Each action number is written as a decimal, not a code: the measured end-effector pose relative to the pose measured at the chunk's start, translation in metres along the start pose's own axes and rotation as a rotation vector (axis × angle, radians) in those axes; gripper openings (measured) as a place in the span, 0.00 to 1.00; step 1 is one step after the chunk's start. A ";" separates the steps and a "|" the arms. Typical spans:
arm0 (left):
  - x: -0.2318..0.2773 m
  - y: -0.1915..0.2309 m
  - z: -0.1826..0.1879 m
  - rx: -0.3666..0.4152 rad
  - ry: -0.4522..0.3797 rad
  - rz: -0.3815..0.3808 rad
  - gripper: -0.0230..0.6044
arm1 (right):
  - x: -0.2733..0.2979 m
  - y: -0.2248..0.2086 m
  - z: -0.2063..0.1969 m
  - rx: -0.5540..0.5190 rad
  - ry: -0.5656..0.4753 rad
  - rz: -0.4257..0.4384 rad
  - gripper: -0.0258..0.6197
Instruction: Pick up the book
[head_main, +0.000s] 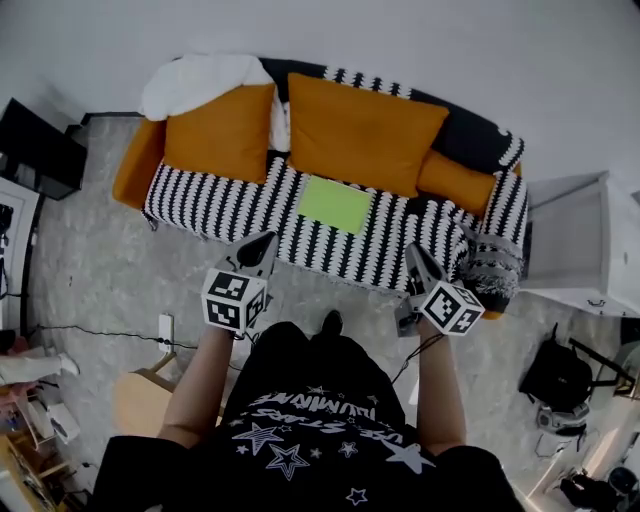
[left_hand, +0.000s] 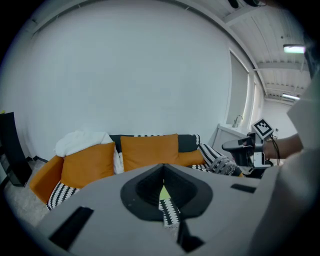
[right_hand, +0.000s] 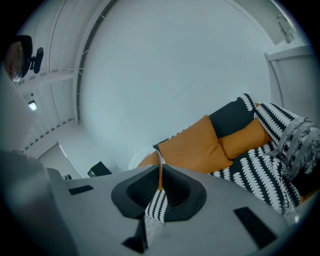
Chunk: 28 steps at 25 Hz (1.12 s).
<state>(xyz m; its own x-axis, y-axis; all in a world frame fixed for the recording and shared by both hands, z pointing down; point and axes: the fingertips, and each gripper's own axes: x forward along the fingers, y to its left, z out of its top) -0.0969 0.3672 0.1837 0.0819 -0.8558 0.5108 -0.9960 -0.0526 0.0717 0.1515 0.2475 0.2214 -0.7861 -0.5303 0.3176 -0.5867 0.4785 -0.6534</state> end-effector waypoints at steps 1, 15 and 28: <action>0.002 -0.001 0.002 0.005 0.001 0.000 0.04 | 0.002 -0.002 0.001 0.002 0.003 0.002 0.09; 0.037 0.037 0.000 -0.026 0.040 -0.009 0.04 | 0.045 -0.010 0.002 0.040 0.042 -0.039 0.09; 0.128 0.094 0.021 -0.021 0.099 -0.132 0.04 | 0.121 -0.033 0.003 0.094 0.095 -0.172 0.09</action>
<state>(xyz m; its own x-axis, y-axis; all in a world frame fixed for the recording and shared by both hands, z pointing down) -0.1806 0.2425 0.2377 0.2158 -0.7873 0.5776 -0.9756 -0.1491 0.1613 0.0758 0.1654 0.2792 -0.6934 -0.5281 0.4901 -0.6964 0.3167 -0.6440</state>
